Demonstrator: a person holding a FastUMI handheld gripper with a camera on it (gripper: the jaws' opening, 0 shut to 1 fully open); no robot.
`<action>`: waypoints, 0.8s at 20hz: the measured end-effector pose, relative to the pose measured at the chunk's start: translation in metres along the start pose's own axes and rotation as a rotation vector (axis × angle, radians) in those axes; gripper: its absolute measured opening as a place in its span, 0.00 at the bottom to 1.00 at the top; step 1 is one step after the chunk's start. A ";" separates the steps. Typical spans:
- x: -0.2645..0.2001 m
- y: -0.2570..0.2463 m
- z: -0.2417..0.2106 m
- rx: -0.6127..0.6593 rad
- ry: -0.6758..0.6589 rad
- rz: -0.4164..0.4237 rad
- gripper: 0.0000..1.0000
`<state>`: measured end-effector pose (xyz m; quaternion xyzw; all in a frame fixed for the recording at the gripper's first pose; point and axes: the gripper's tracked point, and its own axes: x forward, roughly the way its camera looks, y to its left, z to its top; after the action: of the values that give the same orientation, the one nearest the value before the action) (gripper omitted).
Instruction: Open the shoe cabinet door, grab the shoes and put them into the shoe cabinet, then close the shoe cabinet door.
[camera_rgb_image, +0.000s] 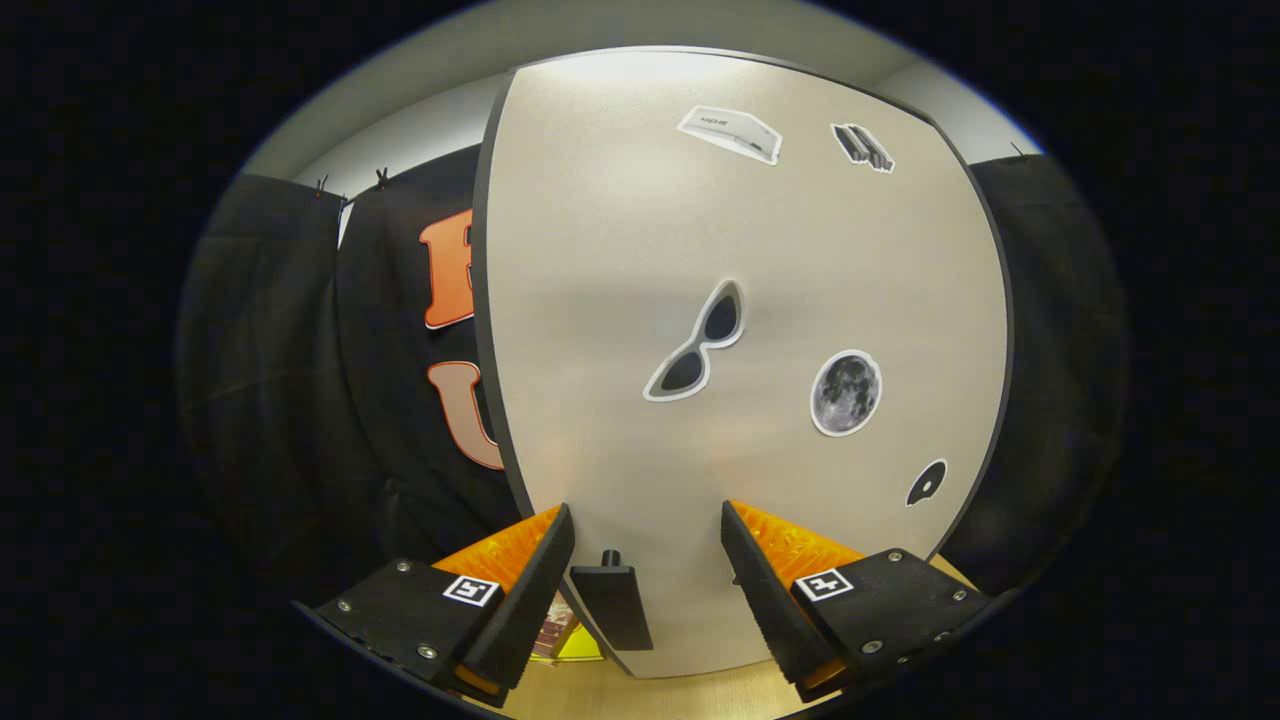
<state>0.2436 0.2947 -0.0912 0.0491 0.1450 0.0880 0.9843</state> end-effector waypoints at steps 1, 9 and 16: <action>-0.003 -0.003 0.005 0.001 -0.006 0.002 0.92; -0.074 -0.053 0.053 -0.134 -0.086 -0.058 0.92; -0.134 -0.110 0.061 -0.208 -0.106 -0.153 0.93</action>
<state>0.1530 0.1580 -0.0093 -0.0598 0.0862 0.0245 0.9942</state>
